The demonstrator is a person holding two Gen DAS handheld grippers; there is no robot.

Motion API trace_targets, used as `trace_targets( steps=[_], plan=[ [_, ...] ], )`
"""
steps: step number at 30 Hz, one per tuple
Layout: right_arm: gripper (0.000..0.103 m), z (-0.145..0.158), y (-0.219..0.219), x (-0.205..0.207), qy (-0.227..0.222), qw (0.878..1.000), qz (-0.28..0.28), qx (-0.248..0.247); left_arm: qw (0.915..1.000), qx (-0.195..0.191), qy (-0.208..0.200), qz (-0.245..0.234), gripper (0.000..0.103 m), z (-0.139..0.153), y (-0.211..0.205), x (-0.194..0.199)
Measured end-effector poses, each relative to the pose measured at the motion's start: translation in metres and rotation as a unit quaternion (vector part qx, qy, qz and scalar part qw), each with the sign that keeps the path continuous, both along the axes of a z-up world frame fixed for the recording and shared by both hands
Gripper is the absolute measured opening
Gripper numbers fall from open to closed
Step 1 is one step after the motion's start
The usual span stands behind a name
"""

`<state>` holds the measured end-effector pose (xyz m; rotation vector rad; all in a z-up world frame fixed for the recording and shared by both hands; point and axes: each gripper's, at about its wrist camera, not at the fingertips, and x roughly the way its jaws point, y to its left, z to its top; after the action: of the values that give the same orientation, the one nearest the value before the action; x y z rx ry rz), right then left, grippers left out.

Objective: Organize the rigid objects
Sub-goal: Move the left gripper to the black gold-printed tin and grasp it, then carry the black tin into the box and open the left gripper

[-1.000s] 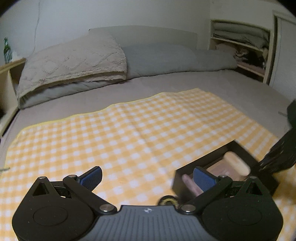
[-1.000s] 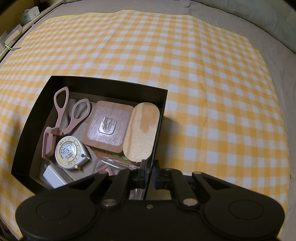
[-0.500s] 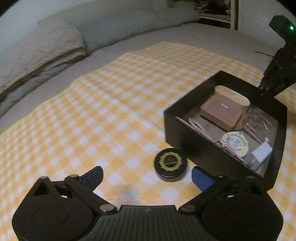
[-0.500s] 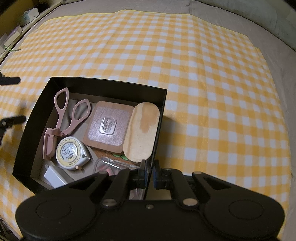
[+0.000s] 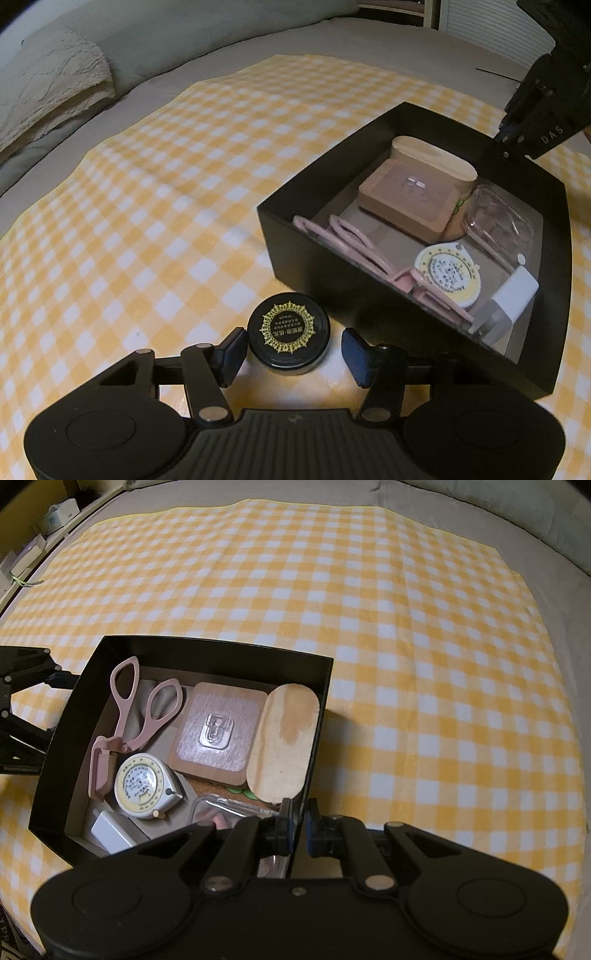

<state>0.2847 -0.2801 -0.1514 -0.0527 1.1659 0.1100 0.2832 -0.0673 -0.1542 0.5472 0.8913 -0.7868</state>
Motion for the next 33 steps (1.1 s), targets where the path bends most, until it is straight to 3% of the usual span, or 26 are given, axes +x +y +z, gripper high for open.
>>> trace_targets(
  steps=[10,18,22,28,33],
  plan=[
    [0.007,0.0,0.0,0.0,0.001,1.0,0.0,-0.001,0.9993,-0.012,0.004,0.035,0.05,0.007,0.006,0.007],
    [0.007,0.0,0.0,0.001,0.0,1.0,0.001,-0.003,0.9928,-0.078,-0.054,0.073,0.05,0.062,0.011,0.005],
    [0.007,-0.001,0.003,0.001,0.0,1.0,0.003,-0.007,0.9913,-0.104,-0.053,0.06,0.05,0.082,-0.007,-0.008],
    [0.007,-0.002,0.005,0.001,0.0,1.0,0.004,-0.011,0.9978,-0.065,-0.007,0.003,0.05,0.064,-0.06,-0.026],
    [0.007,-0.001,0.005,0.001,0.0,1.0,0.004,-0.011,0.9995,-0.029,0.006,-0.008,0.05,0.041,-0.088,-0.026]
  ],
)
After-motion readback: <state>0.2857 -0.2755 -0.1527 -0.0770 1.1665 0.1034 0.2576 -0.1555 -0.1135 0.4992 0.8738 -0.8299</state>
